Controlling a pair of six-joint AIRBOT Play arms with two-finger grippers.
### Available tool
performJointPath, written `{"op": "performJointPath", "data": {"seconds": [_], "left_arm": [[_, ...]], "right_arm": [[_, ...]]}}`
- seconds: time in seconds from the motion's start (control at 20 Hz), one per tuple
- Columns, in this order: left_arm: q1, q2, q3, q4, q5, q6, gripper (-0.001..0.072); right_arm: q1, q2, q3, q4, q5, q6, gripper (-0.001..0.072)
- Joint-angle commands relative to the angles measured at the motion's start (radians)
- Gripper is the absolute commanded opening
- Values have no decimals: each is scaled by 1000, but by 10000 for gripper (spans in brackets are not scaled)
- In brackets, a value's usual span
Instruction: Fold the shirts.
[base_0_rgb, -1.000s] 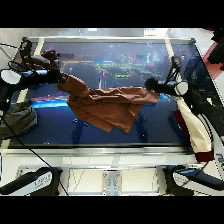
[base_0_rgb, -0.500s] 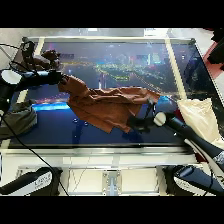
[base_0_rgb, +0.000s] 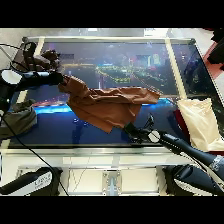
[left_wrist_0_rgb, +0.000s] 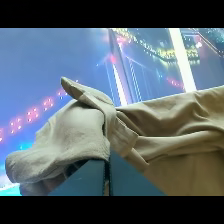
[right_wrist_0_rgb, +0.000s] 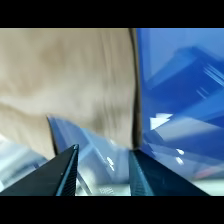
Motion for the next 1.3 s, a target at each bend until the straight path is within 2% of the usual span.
{"op": "performJointPath", "data": {"seconds": [0.0, 0.1, 0.15, 0.2, 0.25, 0.4, 0.55, 0.65, 0.7, 0.75, 0.8, 0.9, 0.95, 1.15, 1.25], "left_arm": [[0, 0, 0, -1, -10, -1, 13], [0, 0, 0, -8, -10, -3, 13], [0, 0, 0, -8, -10, -3, 13], [0, 0, 0, -8, -12, -3, 13], [0, 0, 0, -8, -14, -2, 13], [0, 1, 1, -4, -9, 2, 13], [0, 19, 13, 2, 1, 9, 13], [0, 25, 24, 2, -2, 8, 13], [0, 25, 27, 1, -2, 8, 13], [0, 25, 27, 1, -6, 8, 13], [0, 24, 27, 1, -15, 8, 13], [0, 24, 27, 2, -33, 9, 13], [0, 24, 27, 2, -31, 9, 13], [0, 24, 27, 1, -31, 9, 13], [0, 24, 27, 1, -28, 9, 13]], "right_arm": [[9, 0, -9, 17, -119, 36, 381], [9, -3, -9, 16, -143, 87, 376], [9, -6, -9, 16, -146, 104, 288], [9, -8, -9, 16, -156, 103, 58], [9, -10, -9, 15, -174, 102, 29], [9, 2, 0, -39, -293, 95, 28], [2, 79, 31, -221, -323, 96, 28], [-13, 137, 32, -235, -233, 96, 31], [-23, 158, 32, -267, -146, 95, 123], [-35, 175, 32, -323, -29, 96, 335], [-51, 187, 32, -350, 95, 96, 419], [-63, 190, 31, -359, 315, 96, 417], [-61, 190, 23, -367, 353, 96, 407], [-62, 187, -37, -344, 181, 164, 405], [-62, 181, -49, -322, 151, 178, 405]]}}
